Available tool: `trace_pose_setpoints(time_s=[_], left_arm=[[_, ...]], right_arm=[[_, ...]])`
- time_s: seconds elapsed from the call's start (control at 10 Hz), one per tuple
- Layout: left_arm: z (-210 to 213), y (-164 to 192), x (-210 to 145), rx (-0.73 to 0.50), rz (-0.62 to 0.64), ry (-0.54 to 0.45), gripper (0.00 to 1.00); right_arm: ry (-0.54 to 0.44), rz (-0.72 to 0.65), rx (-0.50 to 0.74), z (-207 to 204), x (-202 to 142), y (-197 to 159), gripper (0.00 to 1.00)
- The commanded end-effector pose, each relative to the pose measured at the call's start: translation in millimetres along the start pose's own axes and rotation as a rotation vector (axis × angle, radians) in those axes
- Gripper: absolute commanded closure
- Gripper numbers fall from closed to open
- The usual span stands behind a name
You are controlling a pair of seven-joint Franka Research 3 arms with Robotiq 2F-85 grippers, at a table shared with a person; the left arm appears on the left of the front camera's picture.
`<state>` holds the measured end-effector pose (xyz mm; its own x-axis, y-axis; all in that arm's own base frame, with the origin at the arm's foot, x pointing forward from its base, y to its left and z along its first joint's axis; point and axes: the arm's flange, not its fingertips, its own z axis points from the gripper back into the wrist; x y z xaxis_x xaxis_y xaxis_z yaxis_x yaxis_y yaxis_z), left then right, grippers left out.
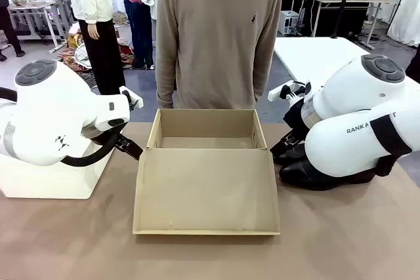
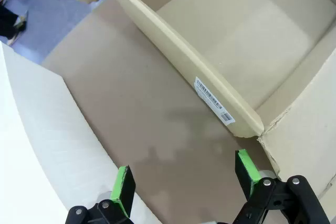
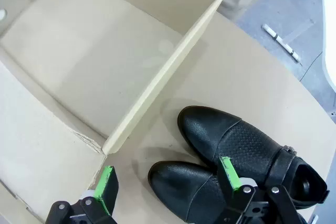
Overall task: Pack the shoes into the box.
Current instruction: Place one shoe of the Shoes into the Shoes Box.
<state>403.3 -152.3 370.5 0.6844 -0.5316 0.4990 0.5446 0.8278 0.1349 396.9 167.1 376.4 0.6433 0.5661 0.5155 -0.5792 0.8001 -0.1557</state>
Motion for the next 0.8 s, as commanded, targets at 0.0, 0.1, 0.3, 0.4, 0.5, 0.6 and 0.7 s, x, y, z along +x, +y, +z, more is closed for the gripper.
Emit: trace_pose_setpoints(time_s=[0.0, 0.1, 0.3, 0.4, 0.5, 0.6, 0.7], left_arm=[[0.0, -0.1, 0.0, 0.0, 0.0, 0.0, 0.0], [0.0, -0.1, 0.0, 0.0, 0.0, 0.0, 0.0], [0.0, -0.1, 0.0, 0.0, 0.0, 0.0, 0.0], [0.0, -0.1, 0.0, 0.0, 0.0, 0.0, 0.0], [0.0, -0.1, 0.0, 0.0, 0.0, 0.0, 0.0], [0.0, -0.1, 0.0, 0.0, 0.0, 0.0, 0.0], [0.0, -0.1, 0.0, 0.0, 0.0, 0.0, 0.0]], right_arm=[[-0.002, 0.0, -0.001, 0.3, 0.3, -0.1, 0.0], [-0.002, 0.0, -0.001, 0.3, 0.3, -0.1, 0.0], [-0.002, 0.0, -0.001, 0.3, 0.3, -0.1, 0.0], [-0.002, 0.0, -0.001, 0.3, 0.3, -0.1, 0.0], [-0.002, 0.0, -0.001, 0.3, 0.3, -0.1, 0.0], [-0.002, 0.0, -0.001, 0.3, 0.3, -0.1, 0.0], [-0.002, 0.0, -0.001, 0.3, 0.3, -0.1, 0.0]])
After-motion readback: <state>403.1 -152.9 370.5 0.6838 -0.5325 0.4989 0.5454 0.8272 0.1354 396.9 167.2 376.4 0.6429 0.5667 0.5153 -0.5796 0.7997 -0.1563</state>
